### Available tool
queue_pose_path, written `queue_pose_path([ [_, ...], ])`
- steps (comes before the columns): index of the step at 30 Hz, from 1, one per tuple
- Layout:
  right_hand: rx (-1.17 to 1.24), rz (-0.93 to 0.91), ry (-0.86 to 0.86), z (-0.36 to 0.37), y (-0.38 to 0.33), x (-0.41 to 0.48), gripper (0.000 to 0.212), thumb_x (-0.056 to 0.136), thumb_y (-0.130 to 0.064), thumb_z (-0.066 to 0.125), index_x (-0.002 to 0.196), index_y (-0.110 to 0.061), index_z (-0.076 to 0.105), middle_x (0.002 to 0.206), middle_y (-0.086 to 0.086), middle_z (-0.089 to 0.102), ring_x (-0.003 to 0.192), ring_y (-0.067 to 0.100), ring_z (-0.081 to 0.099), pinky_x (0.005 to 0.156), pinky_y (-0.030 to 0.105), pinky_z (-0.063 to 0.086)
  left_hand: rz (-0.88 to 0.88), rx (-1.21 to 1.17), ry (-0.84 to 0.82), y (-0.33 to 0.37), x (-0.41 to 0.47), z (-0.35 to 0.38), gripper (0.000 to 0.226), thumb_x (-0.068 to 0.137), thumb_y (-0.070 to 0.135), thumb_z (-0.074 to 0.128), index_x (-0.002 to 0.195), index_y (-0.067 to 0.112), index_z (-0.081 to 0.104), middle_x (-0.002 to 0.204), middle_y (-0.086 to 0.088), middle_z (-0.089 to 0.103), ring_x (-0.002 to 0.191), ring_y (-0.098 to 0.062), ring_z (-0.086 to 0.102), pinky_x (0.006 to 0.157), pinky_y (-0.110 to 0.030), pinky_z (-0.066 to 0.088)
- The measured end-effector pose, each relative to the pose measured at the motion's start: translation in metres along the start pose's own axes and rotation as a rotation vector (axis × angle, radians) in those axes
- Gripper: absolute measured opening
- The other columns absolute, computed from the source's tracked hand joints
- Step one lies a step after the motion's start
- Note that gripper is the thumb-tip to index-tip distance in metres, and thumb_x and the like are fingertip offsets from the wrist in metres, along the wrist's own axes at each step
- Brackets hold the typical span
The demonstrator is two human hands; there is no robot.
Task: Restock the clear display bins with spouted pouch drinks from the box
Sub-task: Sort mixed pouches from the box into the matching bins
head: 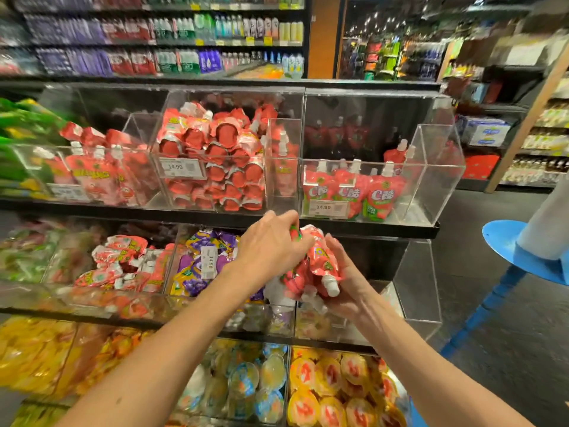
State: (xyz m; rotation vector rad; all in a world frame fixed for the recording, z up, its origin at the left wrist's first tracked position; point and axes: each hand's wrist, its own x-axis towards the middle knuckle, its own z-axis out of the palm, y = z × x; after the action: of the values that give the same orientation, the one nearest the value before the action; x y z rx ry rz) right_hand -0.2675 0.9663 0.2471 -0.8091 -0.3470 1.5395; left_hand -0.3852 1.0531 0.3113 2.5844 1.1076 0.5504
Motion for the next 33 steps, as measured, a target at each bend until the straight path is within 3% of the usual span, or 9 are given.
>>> queue_pose_path([
  [3, -0.026, -0.029, 0.041, -0.008, -0.003, -0.014, 0.071, 0.078, -0.060, 0.060, 0.111, 0.003, 0.059, 0.070, 0.013, 0.071, 0.061, 0.022, 0.069, 0.068, 0.036, 0.058, 0.033, 0.024, -0.044, 0.011, 0.001, 0.001, 0.059, 0.075, 0.083, 0.052, 0.089, 0.027, 0.051, 0.092, 0.000, 0.053, 0.089, -0.024, 0.055, 0.079, -0.038, 0.048],
  [5, -0.042, -0.055, 0.094, -0.014, -0.007, -0.022, 0.072, 0.076, -0.052, 0.074, 0.120, 0.003, 0.060, 0.094, 0.019, 0.074, 0.084, 0.028, 0.073, 0.077, 0.042, 0.059, 0.047, -0.036, -0.099, 0.016, 0.008, -0.002, 0.055, 0.074, 0.082, 0.056, 0.085, 0.028, 0.051, 0.089, 0.002, 0.057, 0.087, -0.022, 0.058, 0.078, -0.038, 0.049],
  [8, 0.009, -0.107, 0.135, -0.018, -0.016, -0.033, 0.095, 0.049, -0.034, 0.099, 0.128, -0.001, 0.058, 0.122, 0.024, 0.066, 0.104, 0.035, 0.069, 0.088, 0.052, 0.056, 0.033, -0.254, -0.152, 0.018, 0.022, -0.007, 0.041, 0.084, 0.067, 0.061, 0.086, 0.026, 0.060, 0.083, 0.002, 0.067, 0.081, -0.019, 0.063, 0.079, -0.038, 0.052],
  [14, 0.049, -0.269, 0.183, -0.026, -0.037, -0.050, 0.044, 0.082, -0.027, 0.072, 0.115, 0.000, 0.062, 0.115, 0.023, 0.068, 0.102, 0.034, 0.067, 0.107, 0.057, 0.041, -0.076, -0.744, -0.165, 0.028, 0.033, -0.015, 0.012, 0.091, 0.025, 0.072, 0.090, 0.016, 0.064, 0.075, -0.007, 0.065, 0.051, -0.009, 0.065, 0.046, -0.026, 0.052],
  [17, 0.018, -0.331, 0.157, -0.033, -0.045, -0.054, 0.053, 0.057, -0.024, 0.095, 0.101, -0.001, 0.075, 0.117, 0.024, 0.062, 0.108, 0.037, 0.057, 0.117, 0.060, 0.025, -0.187, -1.000, -0.096, 0.017, 0.040, -0.024, 0.008, 0.089, 0.011, 0.071, 0.088, 0.015, 0.064, 0.080, -0.011, 0.064, 0.053, -0.014, 0.064, 0.053, -0.034, 0.059],
  [21, -0.023, -0.372, 0.110, -0.026, -0.050, -0.053, 0.055, 0.050, -0.024, 0.097, 0.098, -0.005, 0.078, 0.112, 0.021, 0.067, 0.101, 0.034, 0.064, 0.112, 0.062, 0.034, -0.273, -1.251, -0.062, 0.014, 0.038, -0.029, 0.017, 0.088, 0.001, 0.063, 0.084, 0.016, 0.055, 0.075, -0.005, 0.062, 0.053, -0.013, 0.062, 0.052, -0.033, 0.059],
  [26, -0.053, -0.386, 0.056, 0.001, -0.061, -0.052, 0.048, 0.049, -0.021, 0.096, 0.091, -0.006, 0.077, 0.099, 0.022, 0.062, 0.087, 0.036, 0.060, 0.090, 0.064, 0.051, -0.100, -1.192, -0.185, 0.022, 0.021, -0.014, 0.031, 0.082, -0.005, 0.072, 0.090, 0.014, 0.048, 0.053, 0.012, 0.059, 0.061, -0.011, 0.066, 0.073, -0.044, 0.060],
  [30, -0.175, -0.411, 0.044, 0.010, -0.081, -0.053, 0.047, 0.058, -0.024, 0.090, 0.100, -0.007, 0.076, 0.118, 0.027, 0.057, 0.099, 0.039, 0.059, 0.099, 0.065, 0.044, 0.116, -1.070, -0.126, 0.020, 0.018, -0.030, 0.035, 0.078, 0.022, 0.084, 0.106, 0.023, 0.064, 0.092, 0.006, 0.073, 0.079, -0.014, 0.074, 0.073, -0.025, 0.056],
  [33, -0.255, -0.462, 0.028, 0.019, -0.105, -0.049, 0.037, 0.067, -0.030, 0.085, 0.097, -0.009, 0.077, 0.106, 0.025, 0.065, 0.091, 0.039, 0.065, 0.104, 0.072, 0.029, 0.283, -0.871, -0.131, 0.024, 0.025, -0.045, 0.052, 0.073, 0.025, 0.087, 0.120, 0.029, 0.064, 0.102, 0.010, 0.075, 0.092, -0.008, 0.073, 0.083, -0.019, 0.055],
])
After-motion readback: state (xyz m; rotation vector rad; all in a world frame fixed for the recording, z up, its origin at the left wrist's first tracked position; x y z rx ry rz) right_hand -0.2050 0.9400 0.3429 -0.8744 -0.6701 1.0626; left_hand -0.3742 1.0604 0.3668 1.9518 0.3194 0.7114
